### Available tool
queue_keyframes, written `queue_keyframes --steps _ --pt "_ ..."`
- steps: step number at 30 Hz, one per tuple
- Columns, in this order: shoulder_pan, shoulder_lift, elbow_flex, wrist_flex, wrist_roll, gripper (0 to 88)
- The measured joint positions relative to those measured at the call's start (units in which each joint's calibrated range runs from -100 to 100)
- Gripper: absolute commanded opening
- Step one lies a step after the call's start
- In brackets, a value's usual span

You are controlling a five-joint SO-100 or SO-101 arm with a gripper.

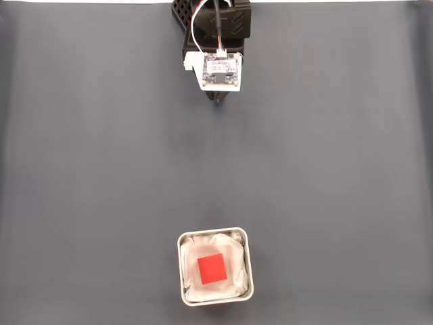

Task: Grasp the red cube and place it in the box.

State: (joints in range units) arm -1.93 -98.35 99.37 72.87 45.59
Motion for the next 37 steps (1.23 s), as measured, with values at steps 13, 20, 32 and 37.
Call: queue_keyframes --steps 13,20,32,37 --pt "0.07 -0.96 0.00 1.35 2.39 0.9" --pt "0.67 -0.96 0.00 1.43 2.74 0.9" --pt "0.67 -0.96 0.00 1.43 2.83 0.9" --pt "0.67 -0.96 0.00 1.43 2.83 0.9"
